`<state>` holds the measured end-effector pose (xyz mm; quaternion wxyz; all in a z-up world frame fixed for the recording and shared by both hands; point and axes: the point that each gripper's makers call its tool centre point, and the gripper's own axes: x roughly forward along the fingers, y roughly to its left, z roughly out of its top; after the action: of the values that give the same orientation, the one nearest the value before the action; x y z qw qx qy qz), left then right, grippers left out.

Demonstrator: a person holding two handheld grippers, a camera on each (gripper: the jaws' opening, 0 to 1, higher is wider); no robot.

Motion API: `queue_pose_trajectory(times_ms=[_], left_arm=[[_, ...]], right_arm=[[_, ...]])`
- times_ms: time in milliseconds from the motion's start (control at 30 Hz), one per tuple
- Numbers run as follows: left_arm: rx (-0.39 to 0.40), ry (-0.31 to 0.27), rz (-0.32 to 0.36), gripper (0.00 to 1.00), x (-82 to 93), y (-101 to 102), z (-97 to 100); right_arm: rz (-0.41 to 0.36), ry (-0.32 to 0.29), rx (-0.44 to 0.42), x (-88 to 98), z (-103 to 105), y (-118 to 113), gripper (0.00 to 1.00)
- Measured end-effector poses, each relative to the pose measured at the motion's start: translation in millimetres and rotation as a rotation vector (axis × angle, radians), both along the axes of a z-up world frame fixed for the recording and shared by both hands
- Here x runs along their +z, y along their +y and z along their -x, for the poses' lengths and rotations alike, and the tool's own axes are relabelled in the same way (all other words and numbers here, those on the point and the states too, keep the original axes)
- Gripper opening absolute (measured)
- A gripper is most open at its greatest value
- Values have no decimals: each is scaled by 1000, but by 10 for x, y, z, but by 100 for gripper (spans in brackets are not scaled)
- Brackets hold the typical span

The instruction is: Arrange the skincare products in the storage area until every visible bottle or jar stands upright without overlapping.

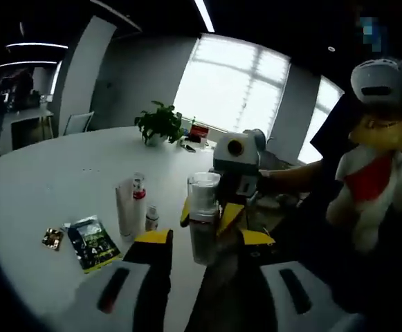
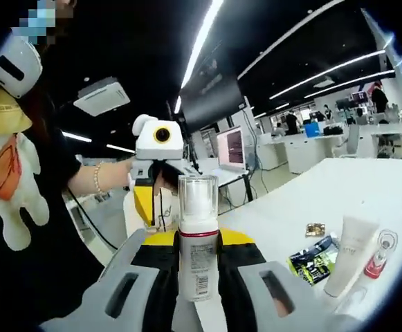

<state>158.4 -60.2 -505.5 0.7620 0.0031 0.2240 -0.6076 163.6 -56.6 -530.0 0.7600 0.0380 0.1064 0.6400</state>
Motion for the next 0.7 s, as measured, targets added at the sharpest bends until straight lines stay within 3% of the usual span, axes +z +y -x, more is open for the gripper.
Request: queue_pose_trajectory(times_ms=[233,333,700], left_arm=[[-86,-54,-92,36,79,-161,34],[-126,-87,-164,35,26,-190,58],[-157,-115,-224,35,-27,-225,6]], right_arm=[[41,-52,37,-5,55,53,20],[61,-73,50,-10,74,66,20],[75,-84,75,-20,89,71,20]])
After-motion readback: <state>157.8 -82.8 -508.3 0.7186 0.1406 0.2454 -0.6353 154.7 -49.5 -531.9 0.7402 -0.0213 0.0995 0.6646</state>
